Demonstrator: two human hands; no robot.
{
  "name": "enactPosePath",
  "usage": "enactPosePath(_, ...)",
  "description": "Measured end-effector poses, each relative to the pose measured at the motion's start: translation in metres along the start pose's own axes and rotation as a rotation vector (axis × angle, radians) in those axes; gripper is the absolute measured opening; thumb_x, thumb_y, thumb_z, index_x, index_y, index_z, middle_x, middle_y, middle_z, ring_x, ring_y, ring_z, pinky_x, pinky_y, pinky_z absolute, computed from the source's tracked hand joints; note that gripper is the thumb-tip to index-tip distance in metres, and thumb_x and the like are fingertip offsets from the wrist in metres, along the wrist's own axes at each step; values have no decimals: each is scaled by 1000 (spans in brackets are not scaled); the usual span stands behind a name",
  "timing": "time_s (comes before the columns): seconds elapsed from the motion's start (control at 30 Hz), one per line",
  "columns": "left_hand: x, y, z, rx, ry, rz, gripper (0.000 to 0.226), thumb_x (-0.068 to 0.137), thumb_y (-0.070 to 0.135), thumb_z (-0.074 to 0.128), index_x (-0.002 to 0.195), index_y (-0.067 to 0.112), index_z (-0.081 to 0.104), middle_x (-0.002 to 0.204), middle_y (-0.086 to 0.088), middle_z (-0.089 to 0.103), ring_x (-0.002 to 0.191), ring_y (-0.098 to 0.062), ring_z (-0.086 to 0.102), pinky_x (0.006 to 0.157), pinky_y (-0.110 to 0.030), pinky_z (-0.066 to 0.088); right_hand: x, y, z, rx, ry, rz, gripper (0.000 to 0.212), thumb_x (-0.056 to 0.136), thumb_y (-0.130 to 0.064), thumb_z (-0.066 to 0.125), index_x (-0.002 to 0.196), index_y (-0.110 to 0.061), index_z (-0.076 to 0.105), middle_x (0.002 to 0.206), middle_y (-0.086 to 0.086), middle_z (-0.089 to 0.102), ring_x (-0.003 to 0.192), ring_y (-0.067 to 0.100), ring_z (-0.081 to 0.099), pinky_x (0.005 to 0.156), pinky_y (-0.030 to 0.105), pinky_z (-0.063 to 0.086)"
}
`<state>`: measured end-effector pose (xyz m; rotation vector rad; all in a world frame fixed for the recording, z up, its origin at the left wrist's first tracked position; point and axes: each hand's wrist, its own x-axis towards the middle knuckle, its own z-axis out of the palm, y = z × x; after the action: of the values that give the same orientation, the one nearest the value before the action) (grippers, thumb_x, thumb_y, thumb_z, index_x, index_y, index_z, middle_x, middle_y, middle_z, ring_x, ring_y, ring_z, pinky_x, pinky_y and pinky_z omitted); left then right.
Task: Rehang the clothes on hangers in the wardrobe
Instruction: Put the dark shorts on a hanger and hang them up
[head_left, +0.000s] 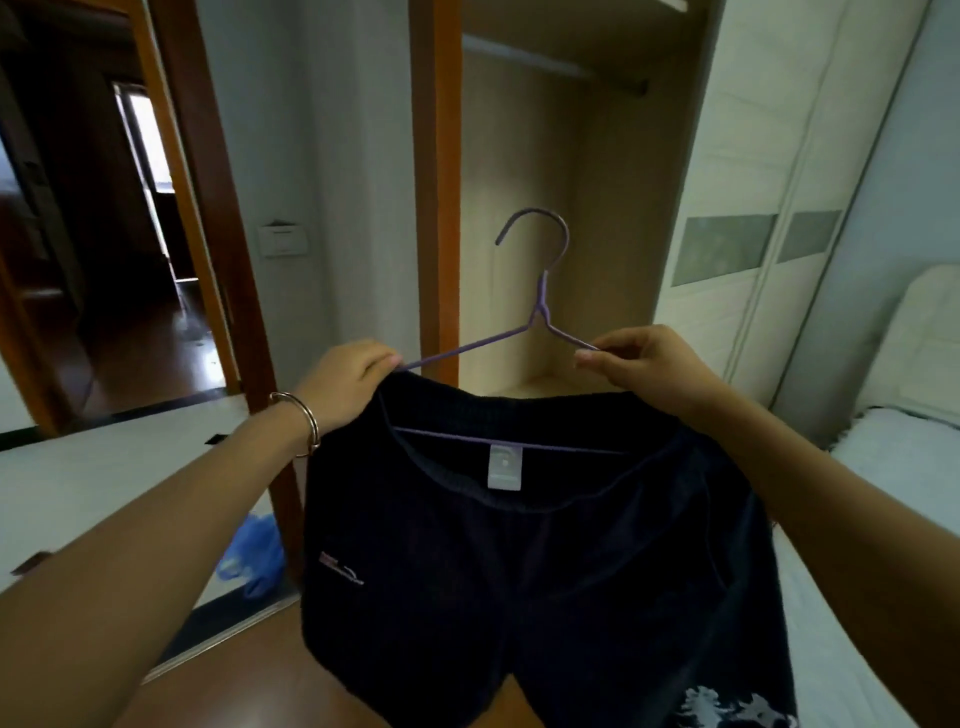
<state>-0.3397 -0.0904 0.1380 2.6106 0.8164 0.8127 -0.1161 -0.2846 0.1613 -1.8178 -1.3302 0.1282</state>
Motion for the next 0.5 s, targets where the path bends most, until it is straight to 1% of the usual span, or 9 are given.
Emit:
enactPosePath(0.07, 26, 3, 26, -65, -16, 4, 28, 96, 17, 36, 93, 11, 63, 94, -10, 60, 88, -19, 52, 66, -19, 35, 12, 21, -7, -49, 20, 11, 12, 84, -31, 63, 85, -22, 71, 55, -13, 62, 52, -4, 52, 55, 7, 40)
enactPosePath(0.1, 38, 4, 40, -97, -15, 12, 28, 97, 16, 35, 91, 10, 62, 91, -8, 59, 85, -18, 51, 64, -12, 34, 17, 32, -11, -66, 22, 26, 11, 84, -32, 63, 84, -23, 70, 61, -9, 62, 55, 0, 51, 58, 13, 40)
enactPosePath(0.13, 50, 6, 54, -127, -17, 21, 29, 96, 15, 36, 92, 7, 63, 89, -6, 58, 84, -18, 51, 64, -8, 33, 22, 44, -15, -79, 16, 43, 10, 84, -32, 63, 82, -24, 70, 61, -5, 59, 54, 2, 49, 57, 15, 39)
enactPosePath(0.17, 64, 9, 68, -152, -31, 32, 30, 96, 15, 36, 94, 6, 64, 88, -5, 58, 85, -18, 51, 65, -9, 33, 27, 55, -20, -89, 7, 59, 10, 84, -31, 63, 81, -24, 69, 58, -5, 55, 49, 1, 46, 54, 12, 37)
enactPosePath(0.27, 101, 18, 108, -191, -124, 41, 31, 97, 18, 35, 101, 9, 65, 96, -4, 61, 91, -17, 53, 70, -23, 38, 38, 87, -29, -119, 16, 141, 14, 85, -29, 63, 86, -17, 71, 52, -11, 50, 41, -6, 47, 46, 5, 36)
enactPosePath(0.33, 127, 24, 130, -204, -158, 52, 31, 97, 18, 36, 108, 10, 63, 103, -3, 61, 93, -14, 52, 78, -23, 36, 44, 106, -34, -132, 47, 187, 16, 86, -28, 62, 90, -16, 72, 50, -12, 54, 45, -7, 50, 47, 4, 36)
enactPosePath(0.37, 138, 28, 140, -220, -170, 71, 30, 97, 18, 36, 110, 9, 62, 105, -4, 61, 94, -13, 51, 79, -23, 35, 47, 115, -35, -134, 55, 211, 17, 86, -29, 61, 91, -16, 72, 52, -12, 56, 48, -2, 50, 50, 6, 36)
enactPosePath(0.43, 154, 37, 159, -255, -222, 135, 30, 96, 21, 38, 110, 10, 62, 107, -5, 64, 96, -16, 56, 81, -26, 40, 52, 131, -33, -149, 67, 255, 21, 86, -32, 61, 92, -16, 73, 63, -1, 60, 55, 6, 47, 59, 19, 40)
enactPosePath(0.5, 166, 46, 178, -277, -285, 229, 29, 95, 26, 42, 106, 11, 64, 101, -8, 68, 94, -21, 60, 82, -31, 44, 58, 144, -32, -158, 80, 273, 20, 85, -33, 61, 90, -17, 72, 69, 7, 61, 61, 16, 50, 63, 31, 42)
